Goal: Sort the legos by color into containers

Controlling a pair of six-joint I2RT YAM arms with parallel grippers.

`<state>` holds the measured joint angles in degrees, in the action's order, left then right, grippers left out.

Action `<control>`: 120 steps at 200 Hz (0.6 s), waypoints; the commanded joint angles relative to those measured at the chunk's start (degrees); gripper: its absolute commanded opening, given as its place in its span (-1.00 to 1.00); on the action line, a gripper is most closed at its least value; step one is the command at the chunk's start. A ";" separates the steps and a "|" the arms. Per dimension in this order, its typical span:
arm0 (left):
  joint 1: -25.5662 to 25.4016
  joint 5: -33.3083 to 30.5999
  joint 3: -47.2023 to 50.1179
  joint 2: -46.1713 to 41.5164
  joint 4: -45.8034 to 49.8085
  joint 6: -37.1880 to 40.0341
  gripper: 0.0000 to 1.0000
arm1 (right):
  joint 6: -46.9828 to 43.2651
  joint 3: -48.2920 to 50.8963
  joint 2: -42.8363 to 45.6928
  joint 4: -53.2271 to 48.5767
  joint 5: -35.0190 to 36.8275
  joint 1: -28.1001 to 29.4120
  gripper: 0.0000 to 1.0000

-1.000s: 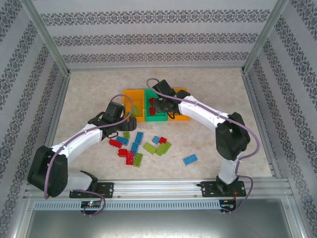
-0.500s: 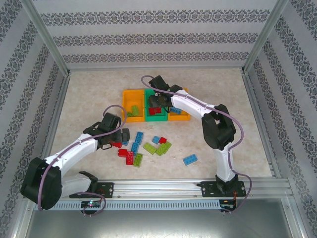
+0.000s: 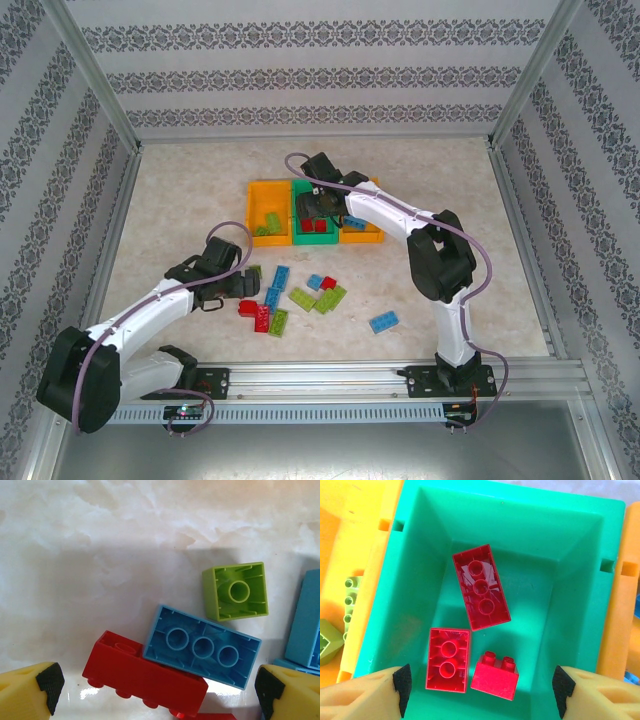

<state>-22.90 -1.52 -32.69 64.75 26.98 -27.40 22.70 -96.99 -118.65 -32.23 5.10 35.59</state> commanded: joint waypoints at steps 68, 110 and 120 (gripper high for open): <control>-0.75 0.49 -3.20 6.58 3.77 0.68 0.81 | 1.07 2.94 3.60 1.22 -0.68 -1.84 0.58; -1.06 0.47 -3.16 7.36 3.72 0.45 0.75 | 1.19 3.14 3.43 1.38 -1.19 -2.29 0.58; -1.03 0.49 -3.18 7.65 3.69 0.53 0.73 | 1.29 3.17 3.38 1.46 -1.28 -2.37 0.58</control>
<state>-23.11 -0.45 -35.03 71.64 28.25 -27.27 22.76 -95.04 -117.25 -30.55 4.01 33.82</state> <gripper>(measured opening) 0.873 0.790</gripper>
